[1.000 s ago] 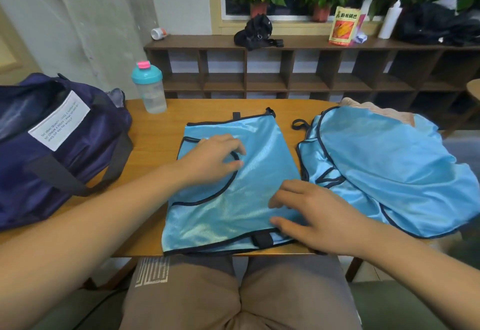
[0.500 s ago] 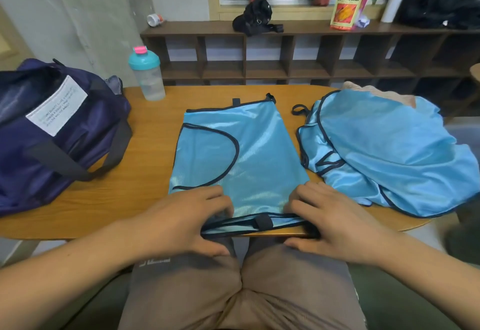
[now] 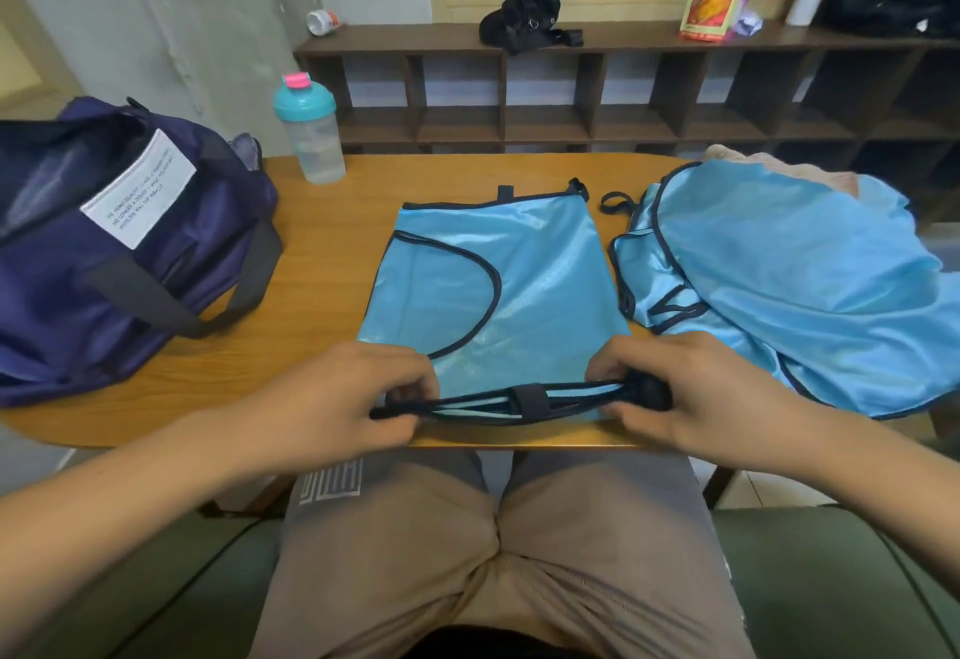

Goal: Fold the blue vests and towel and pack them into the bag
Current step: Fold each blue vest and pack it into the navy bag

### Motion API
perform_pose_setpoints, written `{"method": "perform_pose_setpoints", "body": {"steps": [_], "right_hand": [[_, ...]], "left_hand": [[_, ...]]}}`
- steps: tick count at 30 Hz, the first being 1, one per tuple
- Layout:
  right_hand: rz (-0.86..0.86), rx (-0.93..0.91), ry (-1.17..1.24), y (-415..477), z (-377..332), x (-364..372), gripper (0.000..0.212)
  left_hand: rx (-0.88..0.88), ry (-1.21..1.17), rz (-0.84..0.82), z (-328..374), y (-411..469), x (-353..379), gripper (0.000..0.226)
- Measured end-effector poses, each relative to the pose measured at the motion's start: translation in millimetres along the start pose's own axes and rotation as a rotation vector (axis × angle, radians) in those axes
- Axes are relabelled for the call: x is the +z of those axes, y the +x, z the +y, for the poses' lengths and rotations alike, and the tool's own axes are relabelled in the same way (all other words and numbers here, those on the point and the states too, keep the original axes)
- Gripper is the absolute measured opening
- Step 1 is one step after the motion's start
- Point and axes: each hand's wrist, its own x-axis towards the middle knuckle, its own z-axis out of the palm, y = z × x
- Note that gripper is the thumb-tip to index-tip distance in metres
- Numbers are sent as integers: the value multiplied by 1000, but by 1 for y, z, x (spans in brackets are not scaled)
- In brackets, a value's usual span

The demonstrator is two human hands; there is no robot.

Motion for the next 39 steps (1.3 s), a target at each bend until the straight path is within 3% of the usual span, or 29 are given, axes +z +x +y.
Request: {"method": "perform_pose_setpoints", "body": {"steps": [9,15,20,28,34,39], "right_hand": [[195,109,218,42,8,-30,25],[327,177,260,97,44,-47,15],[375,240,207,152,81,-66,19],[284,381,37,214,136,-70,38],[320,389,-29,229,167,-44,32],[361,420,-134,223,189,-5,41]], "left_hand": [[-114,-139,206,-25,26,-49,28],[-157,-295,352,-51,74,-78,11],[-239,-319,441,-87,125,-88,7],[-351,-326,525,-146,200,-74,8],[-412,-229,524,-178,231,-46,10],[-389,-105,539,-201,231,-26,11]]}}
